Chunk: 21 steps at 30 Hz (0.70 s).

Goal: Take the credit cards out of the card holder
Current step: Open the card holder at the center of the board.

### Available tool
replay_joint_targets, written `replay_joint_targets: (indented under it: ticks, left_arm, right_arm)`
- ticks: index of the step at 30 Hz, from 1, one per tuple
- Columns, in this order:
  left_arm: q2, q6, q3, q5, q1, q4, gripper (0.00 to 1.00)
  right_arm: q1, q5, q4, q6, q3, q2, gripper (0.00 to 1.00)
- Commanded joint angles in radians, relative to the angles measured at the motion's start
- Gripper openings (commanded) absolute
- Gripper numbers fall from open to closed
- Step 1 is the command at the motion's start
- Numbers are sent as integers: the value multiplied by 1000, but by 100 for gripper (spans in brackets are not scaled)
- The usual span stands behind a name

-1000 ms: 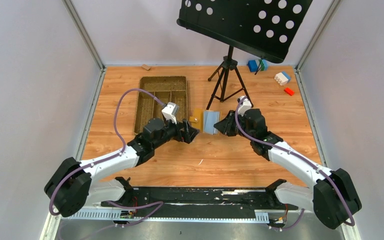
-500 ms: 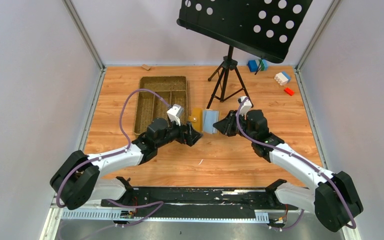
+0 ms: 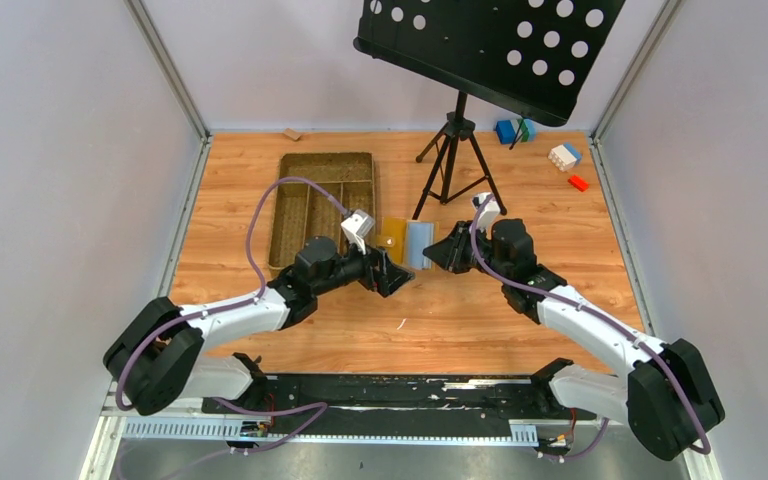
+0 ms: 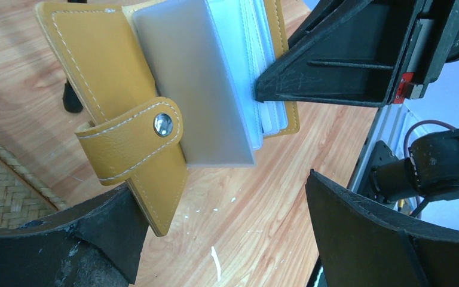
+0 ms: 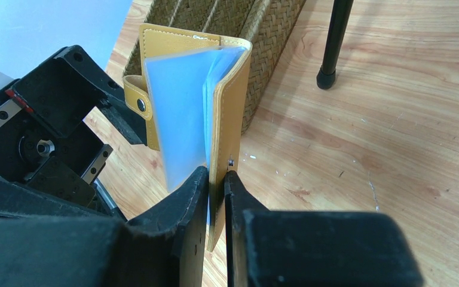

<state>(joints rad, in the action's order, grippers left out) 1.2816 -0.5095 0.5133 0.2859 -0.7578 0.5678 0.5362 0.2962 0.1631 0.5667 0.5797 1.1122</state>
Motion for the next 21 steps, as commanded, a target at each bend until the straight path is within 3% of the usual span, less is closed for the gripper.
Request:
replay_joint_targets:
  ticks: [1, 5, 21]
  left_arm:
    - [-58, 3, -4, -43, -3, 51, 100]
    - [-83, 6, -18, -72, -3, 52, 100]
    - [25, -8, 36, 29, -3, 52, 99]
  right_arm:
    - [6, 13, 63, -11, 13, 5, 0]
    - [7, 17, 64, -8, 14, 12, 0]
    - [6, 84, 100, -6, 17, 35, 0]
